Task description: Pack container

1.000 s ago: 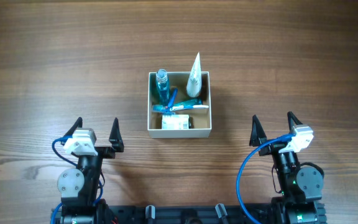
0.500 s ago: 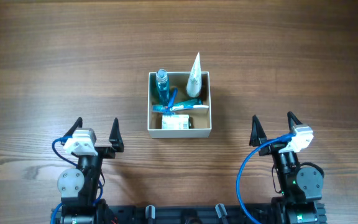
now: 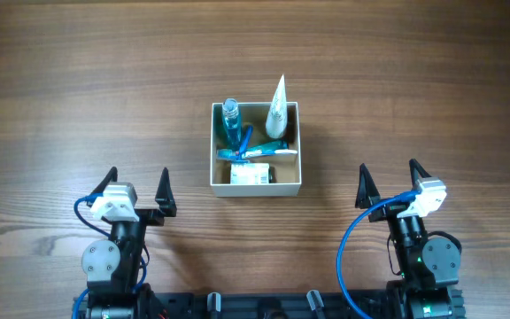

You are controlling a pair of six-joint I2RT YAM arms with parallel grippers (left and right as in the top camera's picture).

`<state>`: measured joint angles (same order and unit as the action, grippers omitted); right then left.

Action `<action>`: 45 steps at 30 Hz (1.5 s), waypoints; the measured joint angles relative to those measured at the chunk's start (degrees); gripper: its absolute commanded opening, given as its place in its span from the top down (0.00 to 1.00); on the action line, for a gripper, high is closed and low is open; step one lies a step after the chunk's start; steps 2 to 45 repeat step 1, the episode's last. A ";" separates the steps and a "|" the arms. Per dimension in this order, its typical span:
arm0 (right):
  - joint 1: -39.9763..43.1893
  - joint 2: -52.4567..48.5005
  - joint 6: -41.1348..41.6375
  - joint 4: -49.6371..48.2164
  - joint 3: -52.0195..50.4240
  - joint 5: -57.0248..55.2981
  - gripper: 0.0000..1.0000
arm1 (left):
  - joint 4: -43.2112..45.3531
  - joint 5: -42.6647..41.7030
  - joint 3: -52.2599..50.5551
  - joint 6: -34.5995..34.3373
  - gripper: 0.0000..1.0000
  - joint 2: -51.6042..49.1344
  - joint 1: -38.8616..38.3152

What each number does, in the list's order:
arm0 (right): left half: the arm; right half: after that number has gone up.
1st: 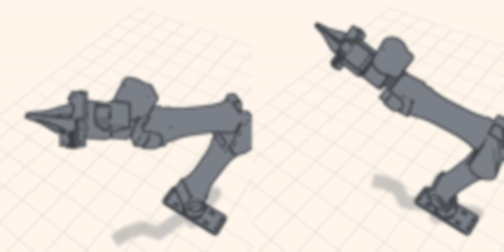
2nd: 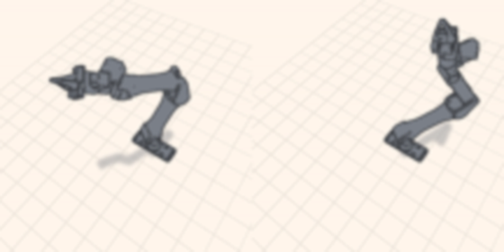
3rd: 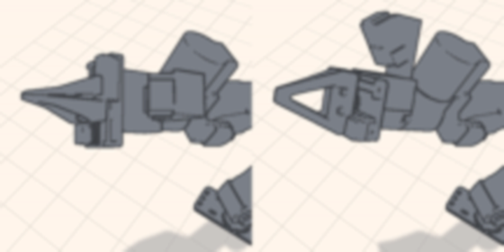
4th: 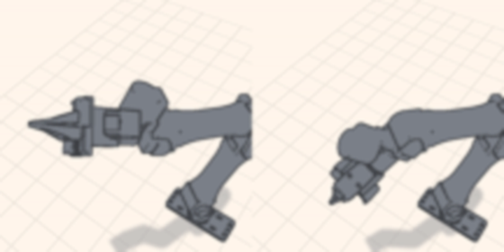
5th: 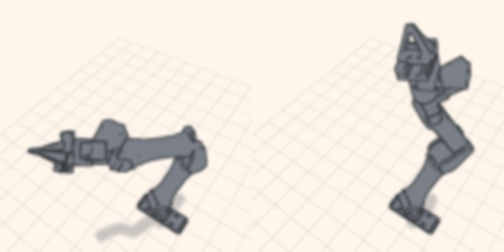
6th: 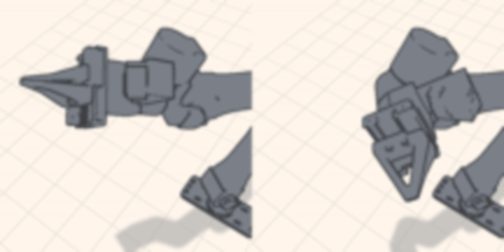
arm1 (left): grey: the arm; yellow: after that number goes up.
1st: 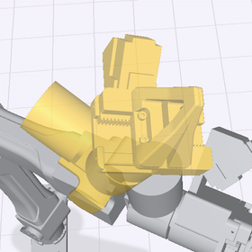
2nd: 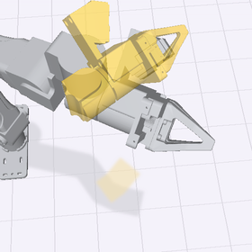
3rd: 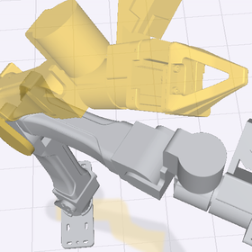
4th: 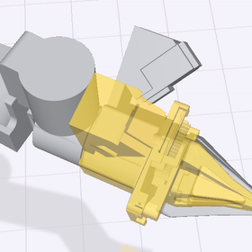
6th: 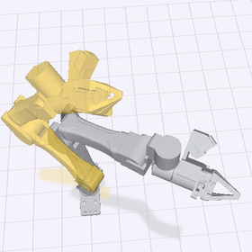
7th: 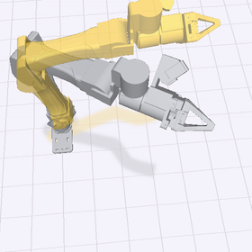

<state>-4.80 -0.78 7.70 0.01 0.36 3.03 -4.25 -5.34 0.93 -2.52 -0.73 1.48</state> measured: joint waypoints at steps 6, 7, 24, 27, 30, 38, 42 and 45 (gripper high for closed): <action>0.00 0.00 0.00 -0.02 0.00 0.00 0.00 | 0.00 0.00 0.02 0.00 0.00 0.00 0.00; 0.00 0.00 0.00 -0.02 0.00 0.00 0.00 | 0.00 0.00 0.02 0.00 0.00 0.00 0.00; 0.00 0.00 0.00 -0.02 0.00 0.00 0.00 | 0.00 0.00 0.02 0.00 0.00 0.00 0.00; 0.00 0.00 0.00 -0.02 0.00 0.00 0.00 | 0.00 0.00 0.02 0.00 0.00 0.00 0.00; 0.00 0.00 0.00 -0.02 0.00 0.00 0.00 | 0.00 0.00 0.02 0.00 0.00 0.00 0.00; 0.00 0.00 0.00 -0.02 0.00 0.00 0.00 | 0.00 0.00 0.02 0.00 0.00 0.00 0.00; 0.00 0.00 0.00 -0.02 0.00 0.00 0.00 | 0.00 0.00 0.02 0.00 0.00 0.00 0.00; 0.00 0.00 0.00 -0.02 0.00 0.00 0.00 | 0.00 0.00 0.02 0.00 0.00 0.00 0.00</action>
